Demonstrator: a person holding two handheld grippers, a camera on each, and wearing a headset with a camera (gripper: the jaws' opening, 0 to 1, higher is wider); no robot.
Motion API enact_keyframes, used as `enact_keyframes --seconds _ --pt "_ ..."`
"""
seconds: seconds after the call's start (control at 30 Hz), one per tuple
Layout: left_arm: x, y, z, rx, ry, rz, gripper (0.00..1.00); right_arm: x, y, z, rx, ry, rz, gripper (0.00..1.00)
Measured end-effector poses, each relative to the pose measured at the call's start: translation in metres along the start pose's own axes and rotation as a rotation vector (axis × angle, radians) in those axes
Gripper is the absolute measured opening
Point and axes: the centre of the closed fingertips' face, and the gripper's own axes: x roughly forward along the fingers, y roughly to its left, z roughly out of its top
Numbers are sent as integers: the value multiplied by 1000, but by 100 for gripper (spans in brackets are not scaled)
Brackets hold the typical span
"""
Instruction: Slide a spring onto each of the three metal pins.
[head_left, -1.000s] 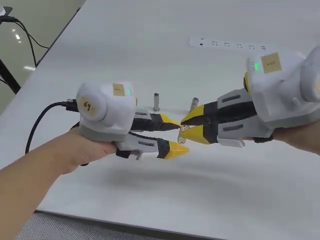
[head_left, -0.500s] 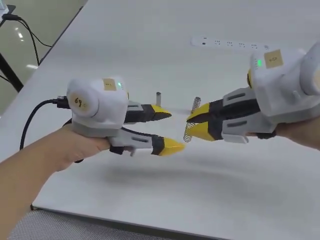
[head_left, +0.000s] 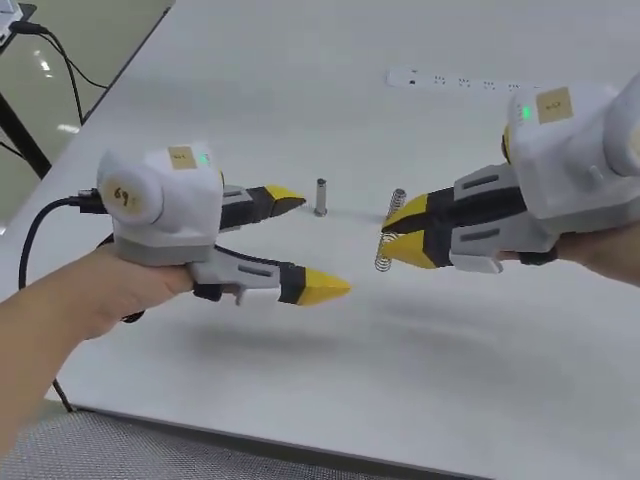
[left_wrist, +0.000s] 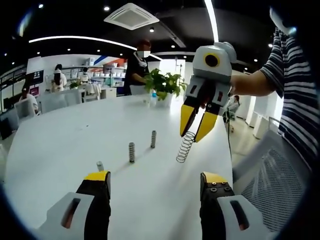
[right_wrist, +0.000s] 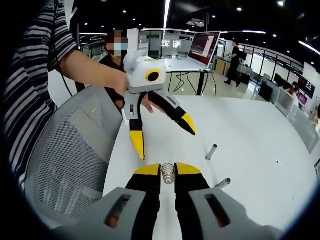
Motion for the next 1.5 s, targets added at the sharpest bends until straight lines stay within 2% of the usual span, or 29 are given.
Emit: enact_keyframes --seconds 0.13,0.2,0.23,0.3,0.43,0.8,1.07,1.27,1.5 --pt "-9 10 -3 -22 -1 30 80 0 -2 -1 9 0 -7 7" --pt "-14 17 -8 -59 7 50 88 1 -4 -2 15 1 -8 7" --pt "-17 20 -9 -53 7 62 90 1 -4 -2 17 2 -9 7" --pt "-23 25 -11 -56 7 85 92 2 -4 -2 21 2 -8 7" --pt "-29 29 -12 -69 2 103 97 3 -6 -3 27 2 -7 7" --pt "-39 31 -20 -92 4 122 98 8 -11 -3 31 10 -11 7" --pt "-47 31 -24 -104 3 137 98 19 -18 2 26 16 -1 7" --pt "-51 33 -26 -109 1 147 98 27 -30 10 21 17 0 7" --pt "-52 33 -24 -107 0 146 98 34 -52 20 34 1 -34 7"
